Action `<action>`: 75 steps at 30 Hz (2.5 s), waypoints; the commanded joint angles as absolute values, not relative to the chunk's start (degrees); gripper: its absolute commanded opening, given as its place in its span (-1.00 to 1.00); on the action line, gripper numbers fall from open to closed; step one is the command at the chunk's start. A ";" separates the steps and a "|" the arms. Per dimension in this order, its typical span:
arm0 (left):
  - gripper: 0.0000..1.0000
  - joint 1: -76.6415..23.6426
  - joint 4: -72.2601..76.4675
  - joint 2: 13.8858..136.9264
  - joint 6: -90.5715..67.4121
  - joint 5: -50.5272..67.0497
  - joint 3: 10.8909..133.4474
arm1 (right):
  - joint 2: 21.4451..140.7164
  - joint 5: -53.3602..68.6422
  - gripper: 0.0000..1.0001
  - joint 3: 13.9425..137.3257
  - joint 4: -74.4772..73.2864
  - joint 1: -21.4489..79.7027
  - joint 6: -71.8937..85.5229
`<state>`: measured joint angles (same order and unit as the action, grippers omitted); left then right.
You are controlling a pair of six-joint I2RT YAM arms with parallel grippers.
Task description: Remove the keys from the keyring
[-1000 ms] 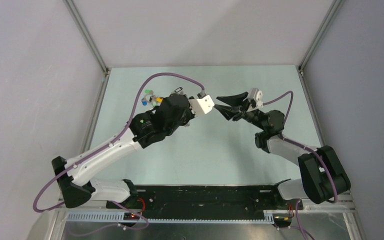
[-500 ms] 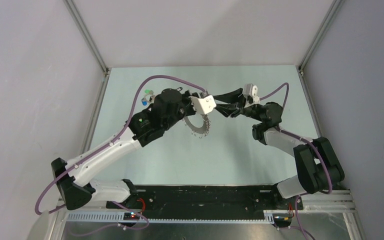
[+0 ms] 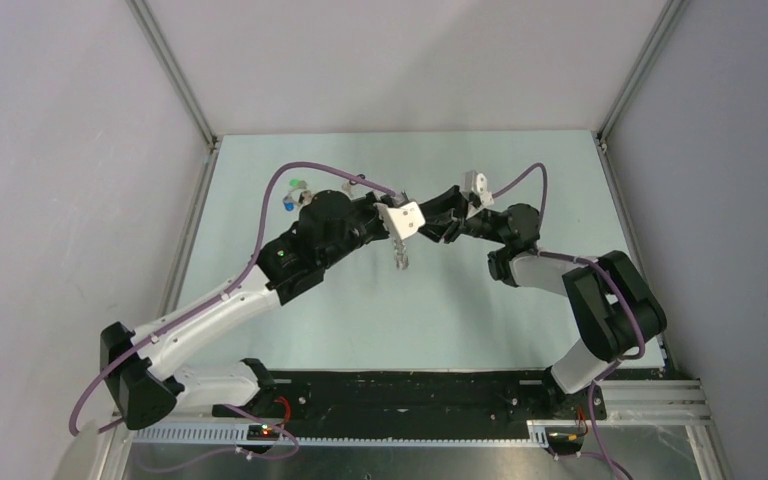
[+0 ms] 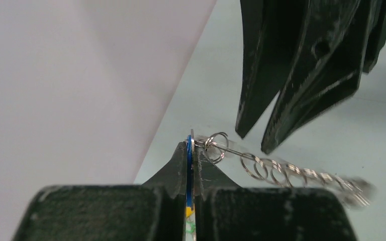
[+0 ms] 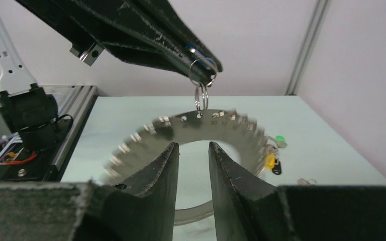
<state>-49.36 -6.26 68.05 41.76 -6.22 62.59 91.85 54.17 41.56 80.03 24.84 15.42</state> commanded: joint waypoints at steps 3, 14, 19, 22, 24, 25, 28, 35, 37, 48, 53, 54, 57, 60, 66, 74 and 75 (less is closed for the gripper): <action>-0.97 -49.05 2.42 65.05 39.05 -3.60 62.95 | 93.08 58.91 -0.36 44.84 84.06 26.68 15.41; -0.94 -49.41 2.55 62.61 40.70 0.38 60.10 | 88.26 59.79 -0.37 43.37 84.16 22.98 17.54; -0.93 -49.44 2.55 62.81 40.97 1.36 60.01 | 88.11 59.48 -0.38 43.33 84.20 23.31 16.72; -0.93 -49.40 2.55 63.08 41.34 0.75 60.09 | 88.36 59.82 -0.39 43.32 84.20 24.57 16.16; -0.94 -49.42 2.55 63.23 41.46 0.25 60.18 | 88.58 60.19 -0.39 43.47 84.24 25.42 15.87; -0.94 -49.44 2.55 63.26 41.41 0.17 60.26 | 88.63 60.31 -0.40 43.52 84.22 26.02 15.86; -0.94 -49.40 2.55 63.12 41.49 0.18 60.15 | 88.92 61.18 -0.40 43.79 84.24 27.38 15.60; -0.93 -49.50 2.54 62.69 41.90 0.25 59.78 | 89.47 62.55 -0.42 44.99 84.25 30.08 15.37; -0.93 -49.48 2.49 62.63 42.01 0.14 59.77 | 89.59 62.53 -0.42 45.14 84.21 30.31 15.31; -0.90 -49.53 2.46 61.79 42.88 0.24 59.27 | 90.90 61.59 -0.42 45.52 84.18 30.63 15.05; -0.86 -49.75 2.46 61.17 43.09 0.59 58.71 | 90.85 61.46 -0.42 45.53 84.13 30.47 15.37; -0.85 -49.86 2.42 61.08 43.23 0.65 58.53 | 90.73 61.54 -0.42 45.53 84.12 30.31 15.51; -0.84 -49.92 2.46 60.64 43.64 1.03 58.06 | 89.74 61.92 -0.42 45.51 84.11 29.95 16.06; -0.84 -49.94 2.46 60.51 44.09 1.07 57.79 | 88.70 62.32 -0.43 45.44 84.11 29.51 16.63; -0.94 -49.95 2.46 60.41 44.12 1.06 57.83 | 86.19 62.70 -0.43 44.84 84.11 27.72 17.67; -0.99 -49.97 2.55 60.77 41.55 1.14 58.51 | 83.37 62.30 -0.44 44.21 84.13 23.93 19.56; -1.00 -49.95 2.55 60.84 40.36 1.05 58.61 | 83.34 62.09 -0.44 44.17 84.16 23.87 19.58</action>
<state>-49.76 -1.39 62.19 42.85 0.69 57.74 84.84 62.24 43.64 81.54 24.77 18.20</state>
